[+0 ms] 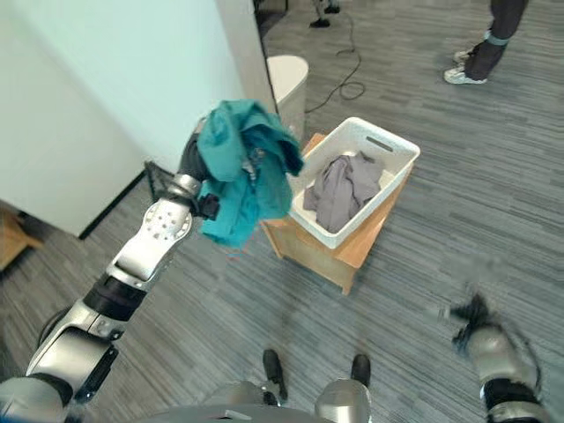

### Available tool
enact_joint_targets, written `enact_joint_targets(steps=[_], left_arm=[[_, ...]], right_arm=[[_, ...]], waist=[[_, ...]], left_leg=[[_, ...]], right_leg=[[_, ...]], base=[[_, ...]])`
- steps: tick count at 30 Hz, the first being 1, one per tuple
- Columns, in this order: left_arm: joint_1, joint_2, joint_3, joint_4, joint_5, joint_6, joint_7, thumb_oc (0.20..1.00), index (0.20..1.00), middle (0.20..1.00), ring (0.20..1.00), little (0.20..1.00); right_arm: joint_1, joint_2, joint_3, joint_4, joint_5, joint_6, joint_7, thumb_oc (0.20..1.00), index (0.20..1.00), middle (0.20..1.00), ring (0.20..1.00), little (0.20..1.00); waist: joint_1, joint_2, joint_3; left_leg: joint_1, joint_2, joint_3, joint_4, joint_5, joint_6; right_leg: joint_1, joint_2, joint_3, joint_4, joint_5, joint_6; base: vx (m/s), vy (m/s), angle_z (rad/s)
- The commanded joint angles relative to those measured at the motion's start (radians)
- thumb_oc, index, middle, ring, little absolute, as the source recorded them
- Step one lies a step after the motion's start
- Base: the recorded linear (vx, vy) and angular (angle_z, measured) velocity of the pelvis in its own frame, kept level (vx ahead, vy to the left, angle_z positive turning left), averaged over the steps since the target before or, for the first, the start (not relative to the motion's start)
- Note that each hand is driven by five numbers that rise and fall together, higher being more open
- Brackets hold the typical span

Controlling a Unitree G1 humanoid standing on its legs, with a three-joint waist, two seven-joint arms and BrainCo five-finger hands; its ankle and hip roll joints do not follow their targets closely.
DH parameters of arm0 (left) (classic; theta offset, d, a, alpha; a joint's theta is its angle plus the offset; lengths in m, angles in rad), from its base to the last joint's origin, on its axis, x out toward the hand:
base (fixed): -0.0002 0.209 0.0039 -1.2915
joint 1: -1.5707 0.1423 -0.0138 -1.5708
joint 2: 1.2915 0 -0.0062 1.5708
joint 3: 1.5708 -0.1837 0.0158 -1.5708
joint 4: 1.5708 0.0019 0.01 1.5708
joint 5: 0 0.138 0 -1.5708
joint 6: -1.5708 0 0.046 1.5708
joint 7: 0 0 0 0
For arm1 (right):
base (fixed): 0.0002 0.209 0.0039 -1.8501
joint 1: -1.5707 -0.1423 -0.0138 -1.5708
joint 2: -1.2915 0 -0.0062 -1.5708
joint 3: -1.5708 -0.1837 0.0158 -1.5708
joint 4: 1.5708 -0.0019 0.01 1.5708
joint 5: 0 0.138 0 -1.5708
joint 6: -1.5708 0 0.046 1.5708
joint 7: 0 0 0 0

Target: Pick up bed clothes into laundry basket.

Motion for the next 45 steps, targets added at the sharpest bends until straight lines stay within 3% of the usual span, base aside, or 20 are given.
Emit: enact_joint_targets(steps=[1, 3, 4, 6, 11, 15, 18, 24, 26, 31, 36, 37, 38, 42, 45], left_arm=[[-0.185, -0.036, 0.020, 0.027, 0.054, -0.072, 0.034, 0.200, 0.200, 0.200, 0.200, 0.200], [-0.217, -0.042, 0.015, 0.052, 0.062, -0.075, 0.044, 0.200, 0.200, 0.200, 0.200, 0.200], [-0.261, -0.048, 0.007, 0.115, 0.074, -0.066, 0.060, 0.200, 0.200, 0.200, 0.200, 0.200], [-0.316, -0.049, -0.007, 0.232, 0.100, -0.052, 0.078, 0.200, 0.200, 0.200, 0.200, 0.200], [-0.468, 0.022, -0.048, 0.471, 0.151, -0.028, 0.139, 0.200, 0.200, 0.200, 0.200, 0.200], [-0.613, 0.055, -0.102, 0.718, 0.169, -0.006, 0.151, 0.200, 0.200, 0.200, 0.200, 0.200], [-0.722, 0.075, -0.152, 0.860, 0.188, 0.000, 0.153, 0.200, 0.200, 0.200, 0.200, 0.200], [-0.852, 0.022, -0.227, 1.090, 0.264, 0.028, 0.155, 0.200, 0.200, 0.200, 0.200, 0.200], [-0.853, 0.022, -0.227, 1.092, 0.264, 0.027, 0.155, 0.200, 0.200, 0.200, 0.200, 0.200], [-0.870, 0.101, -0.298, 1.223, 0.431, 0.074, 0.157, 0.200, 0.200, 0.200, 0.200, 0.200], [-0.866, 0.167, -0.308, 1.282, 0.489, 0.091, 0.162, 0.200, 0.200, 0.200, 0.200, 0.200], [-0.853, 0.180, -0.295, 1.283, 0.485, 0.088, 0.168, 0.780, 0.780, 0.780, 0.780, 0.780], [-0.845, 0.178, -0.288, 1.277, 0.477, 0.084, 0.169, 1.000, 1.000, 1.000, 1.000, 1.000], [-0.787, 0.108, -0.240, 1.241, 0.433, 0.066, 0.181, 1.000, 1.000, 1.000, 1.000, 1.000], [-0.739, 0.003, -0.184, 1.182, 0.336, 0.037, 0.191, 1.000, 1.000, 1.000, 1.000, 1.000]], right_arm=[[-0.051, 0.071, 0.081, 0.030, 0.048, -0.048, 0.021, 1.000, 1.000, 1.000, 1.000, 1.000], [-0.028, 0.096, 0.098, 0.058, 0.038, -0.050, 0.038, 1.000, 1.000, 1.000, 1.000, 1.000], [0.024, 0.137, 0.077, 0.121, 0.059, -0.045, 0.053, 1.000, 1.000, 1.000, 1.000, 1.000], [0.074, 0.180, 0.093, 0.180, 0.060, -0.045, 0.070, 1.000, 1.000, 1.000, 1.000, 1.000], [0.150, 0.200, 0.109, 0.234, 0.012, -0.051, 0.081, 1.000, 1.000, 1.000, 1.000, 1.000], [0.157, 0.187, 0.123, 0.257, -0.002, -0.057, 0.065, 1.000, 1.000, 1.000, 1.000, 1.000], [0.113, 0.170, 0.156, 0.260, -0.018, -0.059, 0.046, 1.000, 1.000, 1.000, 1.000, 1.000], [-0.032, 0.114, 0.249, 0.272, -0.033, -0.057, -0.004, 1.000, 1.000, 1.000, 1.000, 1.000], [-0.034, 0.115, 0.250, 0.273, -0.033, -0.057, -0.004, 1.000, 1.000, 1.000, 1.000, 1.000], [-0.080, 0.112, 0.294, 0.276, -0.068, -0.068, -0.028, 1.000, 1.000, 1.000, 1.000, 1.000], [-0.083, 0.121, 0.286, 0.283, -0.039, -0.082, -0.039, 1.000, 1.000, 1.000, 1.000, 1.000], [-0.072, 0.133, 0.288, 0.281, -0.026, -0.089, -0.036, 1.000, 1.000, 1.000, 1.000, 1.000], [-0.065, 0.140, 0.290, 0.279, -0.020, -0.093, -0.035, 1.000, 1.000, 1.000, 1.000, 1.000], [-0.051, 0.155, 0.294, 0.281, 0.009, -0.104, -0.029, 1.000, 1.000, 1.000, 1.000, 1.000], [-0.043, 0.151, 0.266, 0.277, 0.055, -0.109, -0.037, 1.000, 1.000, 1.000, 1.000, 1.000]], waist=[[0.007, -0.090, -0.020], [-0.005, -0.087, -0.018], [-0.039, -0.077, -0.014], [-0.066, -0.070, -0.008], [-0.118, -0.067, 0.011], [-0.146, -0.082, 0.024], [-0.152, -0.096, 0.039], [-0.175, -0.117, 0.106], [-0.175, -0.117, 0.105], [-0.196, -0.142, 0.140], [-0.206, -0.156, 0.158], [-0.209, -0.160, 0.169], [-0.210, -0.161, 0.171], [-0.209, -0.164, 0.174], [-0.207, -0.166, 0.175]], left_leg=[[0.054, 0.057, -0.006, 0.006, -0.074, -0.082], [0.057, 0.058, -0.004, 0.006, -0.075, -0.083], [0.060, 0.059, 0.006, 0.006, -0.074, -0.084], [0.060, 0.061, 0.018, 0.006, -0.075, -0.086], [0.058, 0.066, 0.053, 0.006, -0.075, -0.090], [0.047, 0.070, 0.085, 0.006, -0.074, -0.091], [0.030, 0.072, 0.108, 0.006, -0.073, -0.092], [-0.043, 0.068, 0.117, 0.006, -0.054, -0.095], [-0.045, 0.067, 0.118, 0.006, -0.054, -0.095], [-0.116, 0.072, 0.161, 0.006, -0.038, -0.101], [-0.172, 0.079, 0.180, 0.006, -0.024, -0.106], [-0.193, 0.080, 0.180, 0.006, -0.018, -0.109], [-0.203, 0.079, 0.178, 0.006, -0.015, -0.109], [-0.207, 0.076, 0.169, 0.006, -0.014, -0.107], [-0.189, 0.071, 0.152, 0.006, -0.019, -0.104]], right_leg=[[0.020, -0.066, 0.030, 0.013, -0.054, 0.055], [0.019, -0.066, 0.033, 0.013, -0.055, 0.055], [0.011, -0.065, 0.047, 0.013, -0.052, 0.056], [-0.002, -0.062, 0.064, 0.013, -0.049, 0.057], [-0.038, -0.053, 0.101, 0.013, -0.036, 0.061], [-0.076, -0.045, 0.124, 0.013, -0.021, 0.066], [-0.114, -0.044, 0.138, 0.013, -0.004, 0.072], [-0.204, -0.050, 0.152, 0.014, 0.029, 0.076], [-0.206, -0.050, 0.153, 0.015, 0.029, 0.076], [-0.303, -0.052, 0.173, 0.013, 0.057, 0.088], [-0.376, -0.059, 0.179, 0.013, 0.079, 0.095], [-0.398, -0.066, 0.177, 0.013, 0.088, 0.099], [-0.408, -0.067, 0.175, 0.013, 0.090, 0.099], [-0.401, -0.076, 0.164, 0.013, 0.091, 0.101], [-0.374, -0.082, 0.153, 0.013, 0.086, 0.100]], base=[[0.05, -0.038, -0.05], [0.03, -0.007, -0.08], [0.03, 0.014, -0.13], [0.02, 0.006, -0.14], [0.00, 0.019, -0.31], [-0.02, 0.003, -0.38], [-0.05, 0.009, -0.37], [-0.09, 0.025, -0.13], [0.00, 0.000, 0.00], [-0.04, 0.029, -0.10], [-0.05, 0.016, -0.21], [-0.05, 0.008, -0.09], [-0.05, 0.009, -0.05], [0.00, -0.001, 0.01], [0.01, -0.007, 0.19]])
